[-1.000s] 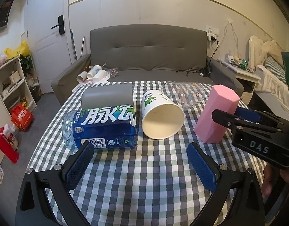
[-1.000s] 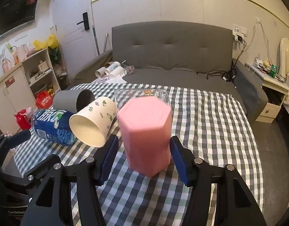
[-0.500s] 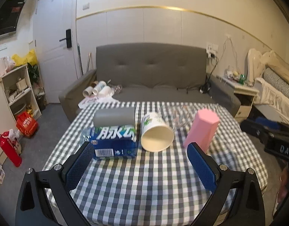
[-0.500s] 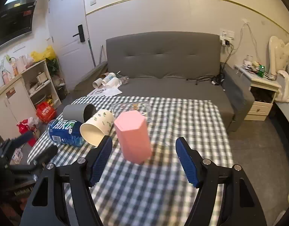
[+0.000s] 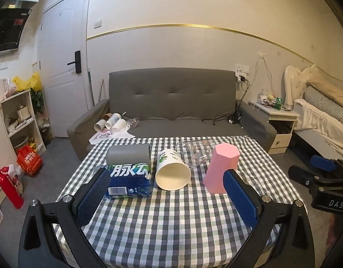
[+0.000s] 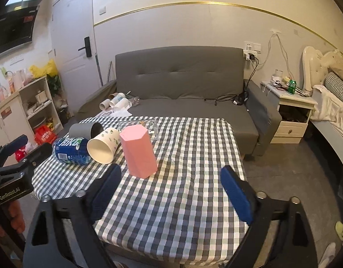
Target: Flip cup upside down
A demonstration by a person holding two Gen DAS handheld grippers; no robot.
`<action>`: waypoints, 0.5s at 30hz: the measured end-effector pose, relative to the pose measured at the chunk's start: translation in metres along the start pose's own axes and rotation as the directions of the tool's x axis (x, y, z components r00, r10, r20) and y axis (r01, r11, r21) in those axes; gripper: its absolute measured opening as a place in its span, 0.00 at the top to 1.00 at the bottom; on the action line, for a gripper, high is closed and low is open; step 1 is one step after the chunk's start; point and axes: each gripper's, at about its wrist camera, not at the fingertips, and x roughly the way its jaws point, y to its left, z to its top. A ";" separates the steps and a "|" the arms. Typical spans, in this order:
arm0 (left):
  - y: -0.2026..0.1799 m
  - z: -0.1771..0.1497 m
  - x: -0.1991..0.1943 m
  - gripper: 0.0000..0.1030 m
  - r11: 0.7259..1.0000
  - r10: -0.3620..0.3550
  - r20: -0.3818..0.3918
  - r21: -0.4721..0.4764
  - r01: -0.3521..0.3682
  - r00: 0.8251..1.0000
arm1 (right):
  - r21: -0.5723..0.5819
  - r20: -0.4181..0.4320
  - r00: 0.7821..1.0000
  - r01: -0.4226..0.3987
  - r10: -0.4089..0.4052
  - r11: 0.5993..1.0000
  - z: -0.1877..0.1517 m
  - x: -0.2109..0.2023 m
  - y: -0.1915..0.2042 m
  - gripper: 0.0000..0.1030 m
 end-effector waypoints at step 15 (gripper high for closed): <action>0.004 -0.006 0.012 0.00 1.000 0.005 -0.028 -0.021 -0.006 1.000 | 0.004 -0.007 1.000 0.018 -0.018 1.000 -0.008 0.016 0.000 0.00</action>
